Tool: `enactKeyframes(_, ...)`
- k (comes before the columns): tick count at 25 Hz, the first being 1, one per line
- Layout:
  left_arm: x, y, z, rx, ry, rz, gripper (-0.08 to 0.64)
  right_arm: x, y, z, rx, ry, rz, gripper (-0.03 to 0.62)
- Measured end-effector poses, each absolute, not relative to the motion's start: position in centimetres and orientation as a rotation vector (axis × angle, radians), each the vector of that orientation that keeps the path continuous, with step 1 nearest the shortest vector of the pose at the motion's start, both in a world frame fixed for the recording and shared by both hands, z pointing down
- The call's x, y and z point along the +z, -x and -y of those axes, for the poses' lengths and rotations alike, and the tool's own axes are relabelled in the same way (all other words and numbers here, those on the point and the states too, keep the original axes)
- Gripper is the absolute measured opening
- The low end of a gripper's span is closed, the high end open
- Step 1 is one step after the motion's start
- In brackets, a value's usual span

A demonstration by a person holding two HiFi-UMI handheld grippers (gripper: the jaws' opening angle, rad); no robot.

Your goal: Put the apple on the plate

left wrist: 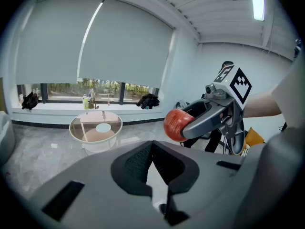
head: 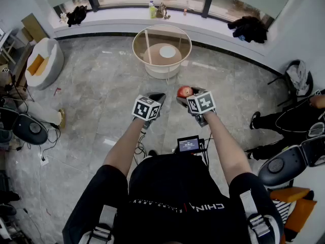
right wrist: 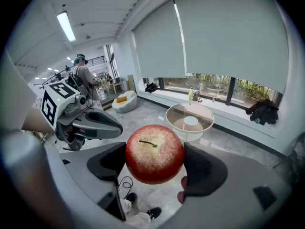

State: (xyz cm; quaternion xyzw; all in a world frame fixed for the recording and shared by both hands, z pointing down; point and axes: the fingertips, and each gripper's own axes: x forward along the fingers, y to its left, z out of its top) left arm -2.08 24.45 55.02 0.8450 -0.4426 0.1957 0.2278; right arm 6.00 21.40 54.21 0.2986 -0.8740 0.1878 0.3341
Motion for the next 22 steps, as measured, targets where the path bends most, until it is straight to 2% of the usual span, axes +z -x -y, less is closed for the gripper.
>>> enactKeyframes(12, 55.6, 1.8, -23.4, 0.520, -2.308, 1.219, 0.017, 55.0, -6.3, -21.3, 0.508, -0.770, 2.297, 0.396)
enactKeyframes(22, 57.8, 2.3, -23.5, 0.679, -2.278, 1.242, 0.017, 55.4, -6.7, -20.7, 0.586, -0.775, 2.321, 0.396)
